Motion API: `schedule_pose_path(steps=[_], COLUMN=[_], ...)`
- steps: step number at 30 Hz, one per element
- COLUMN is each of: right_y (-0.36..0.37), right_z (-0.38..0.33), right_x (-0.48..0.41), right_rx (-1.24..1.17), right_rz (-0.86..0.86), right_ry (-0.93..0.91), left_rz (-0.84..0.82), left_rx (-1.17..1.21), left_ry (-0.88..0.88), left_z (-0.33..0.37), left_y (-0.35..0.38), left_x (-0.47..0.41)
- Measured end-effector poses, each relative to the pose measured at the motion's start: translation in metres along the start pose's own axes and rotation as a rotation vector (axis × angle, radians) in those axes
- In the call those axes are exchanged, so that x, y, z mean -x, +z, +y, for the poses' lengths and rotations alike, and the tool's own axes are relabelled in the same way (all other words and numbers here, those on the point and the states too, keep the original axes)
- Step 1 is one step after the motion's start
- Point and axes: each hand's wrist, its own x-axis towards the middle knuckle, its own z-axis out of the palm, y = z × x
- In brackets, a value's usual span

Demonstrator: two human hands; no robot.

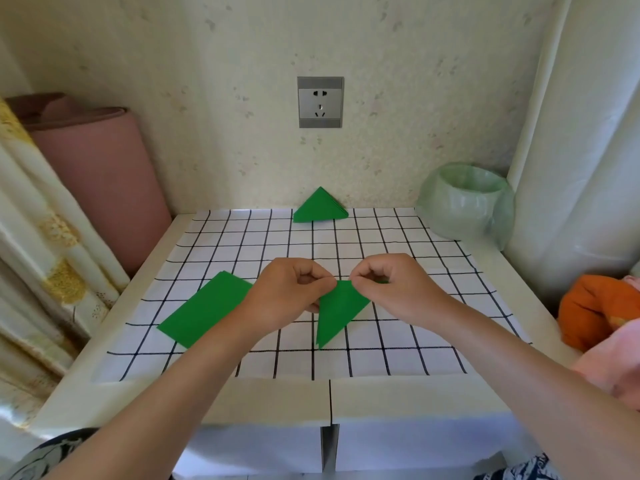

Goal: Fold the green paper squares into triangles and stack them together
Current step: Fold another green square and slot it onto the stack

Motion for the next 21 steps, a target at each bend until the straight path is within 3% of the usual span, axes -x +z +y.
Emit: schedule_pose_path(steps=[9,21], right_y=[0.009,-0.013], right_z=[-0.013,-0.002], right_x=[0.002,-0.008], right_rx=[0.065,0.097], right_rz=[0.099,0.138], right_ry=[-0.078,0.059], left_rz=[0.056,0.058], left_rx=[-0.074,-0.03], left_ry=[0.012,-0.015], left_z=[0.007,0.011], left_y=[0.01,-0.02], left_x=[0.0,-0.008])
